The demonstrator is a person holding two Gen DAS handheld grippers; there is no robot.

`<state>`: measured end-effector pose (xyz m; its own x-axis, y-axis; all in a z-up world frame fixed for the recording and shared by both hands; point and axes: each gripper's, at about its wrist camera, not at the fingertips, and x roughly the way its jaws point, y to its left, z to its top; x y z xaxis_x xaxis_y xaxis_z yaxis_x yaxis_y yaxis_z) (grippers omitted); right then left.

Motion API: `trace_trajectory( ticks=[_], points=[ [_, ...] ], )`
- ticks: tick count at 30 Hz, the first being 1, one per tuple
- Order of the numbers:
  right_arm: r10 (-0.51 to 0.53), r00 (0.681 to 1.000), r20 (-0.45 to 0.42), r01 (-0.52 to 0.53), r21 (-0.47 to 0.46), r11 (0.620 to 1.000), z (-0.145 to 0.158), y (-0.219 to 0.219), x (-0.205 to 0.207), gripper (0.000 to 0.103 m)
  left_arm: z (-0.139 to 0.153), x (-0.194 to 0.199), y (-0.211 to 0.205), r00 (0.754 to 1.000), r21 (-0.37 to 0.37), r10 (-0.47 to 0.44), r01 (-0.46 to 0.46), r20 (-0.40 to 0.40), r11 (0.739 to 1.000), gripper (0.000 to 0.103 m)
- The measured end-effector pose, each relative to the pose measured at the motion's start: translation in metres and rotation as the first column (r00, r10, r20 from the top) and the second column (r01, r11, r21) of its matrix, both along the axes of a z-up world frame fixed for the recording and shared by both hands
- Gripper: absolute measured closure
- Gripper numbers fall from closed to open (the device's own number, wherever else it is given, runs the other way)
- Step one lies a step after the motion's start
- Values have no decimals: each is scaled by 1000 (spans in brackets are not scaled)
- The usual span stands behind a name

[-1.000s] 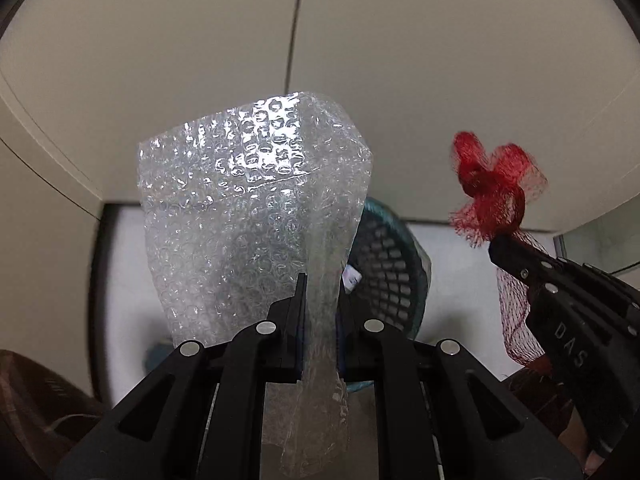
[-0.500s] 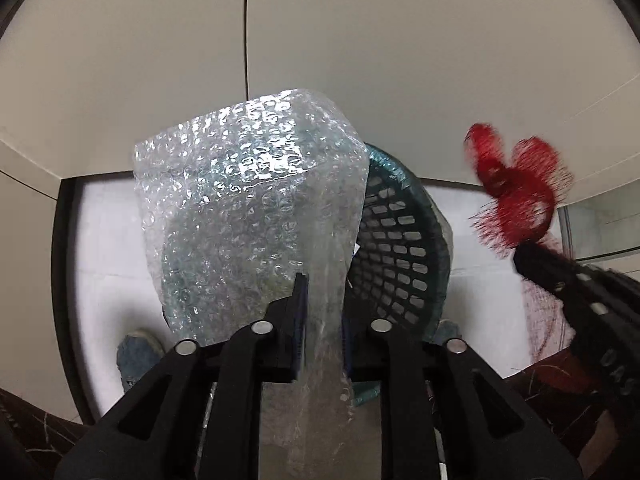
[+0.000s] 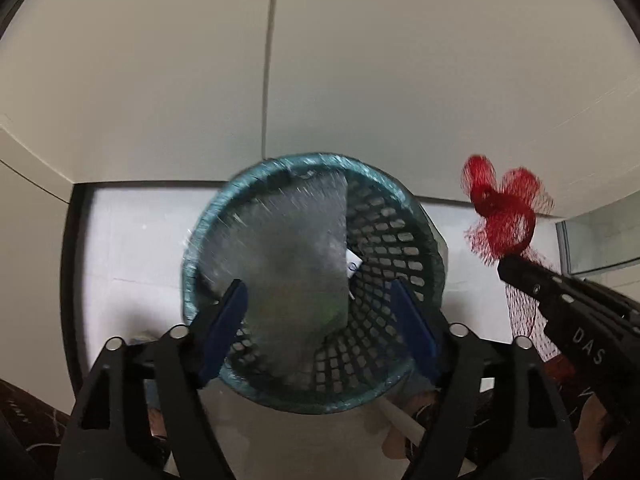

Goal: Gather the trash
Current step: 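Lower both held items over the wastebasket and open both tools to drop them, then raise both empty tools back up toward the counter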

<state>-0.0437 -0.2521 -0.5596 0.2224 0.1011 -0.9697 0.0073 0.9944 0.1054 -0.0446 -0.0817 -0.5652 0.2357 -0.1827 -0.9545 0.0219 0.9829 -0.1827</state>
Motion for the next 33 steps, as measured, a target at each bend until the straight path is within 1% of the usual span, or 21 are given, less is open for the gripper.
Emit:
trace_trajectory(
  ticks=[1, 2, 3, 8, 11, 14, 16, 17, 18, 20, 23, 26, 27, 31, 33],
  points=[
    [6, 1000, -4, -6, 16, 1000, -2, 1, 0, 100, 2, 1, 3, 1000, 6, 7, -7, 1, 1000, 21],
    [14, 1000, -6, -14, 31, 999, -2, 3, 1, 100, 6, 2, 7, 1000, 17, 15, -15, 7, 1000, 15],
    [23, 1000, -7, -23, 41, 999, -3, 5, 1, 100, 8, 2, 11, 1000, 33, 24, -24, 17, 999, 12],
    [55, 998, -28, -53, 79, 995, -10, 13, 2, 99, 16, 5, 24, 998, 68, 53, -55, 36, 996, 7],
    [62, 997, -41, -58, 99, 993, -13, 20, 2, 98, 20, 7, 32, 998, 94, 58, -61, 39, 994, 7],
    [72, 997, -41, -67, 103, 992, -15, 22, 1, 98, 20, 8, 37, 997, 103, 66, -69, 35, 992, 6],
    [79, 996, -48, -72, 121, 990, -17, 25, 2, 91, 20, 8, 40, 997, 111, 72, -76, 34, 991, 6],
    [83, 995, -48, -77, 122, 990, -17, 24, 1, 81, 20, 9, 42, 997, 113, 76, -79, 33, 990, 6],
    [86, 995, -43, -80, 120, 990, -16, 25, 0, 67, 19, 9, 44, 996, 114, 81, -84, 32, 990, 6],
    [86, 996, -30, -82, 118, 990, -13, 26, 0, 56, 19, 9, 47, 996, 118, 87, -90, 31, 989, 6],
    [77, 997, -29, -73, 126, 989, -11, 23, -1, 50, 19, 10, 51, 993, 128, 107, -112, 40, 985, 6],
    [61, 997, -36, -56, 137, 989, -13, 21, 0, 46, 19, 11, 55, 991, 120, 126, -130, 39, 984, 6],
    [59, 998, -34, -53, 137, 989, -12, 21, 0, 43, 19, 11, 56, 991, 118, 129, -132, 38, 984, 6],
    [55, 998, -20, -51, 137, 989, -7, 17, 1, 38, 21, 10, 56, 991, 120, 129, -133, 40, 984, 6],
    [45, 999, -5, -44, 116, 992, -2, 16, 1, 34, 27, 10, 57, 992, 110, 123, -127, 41, 986, 6]
  ],
)
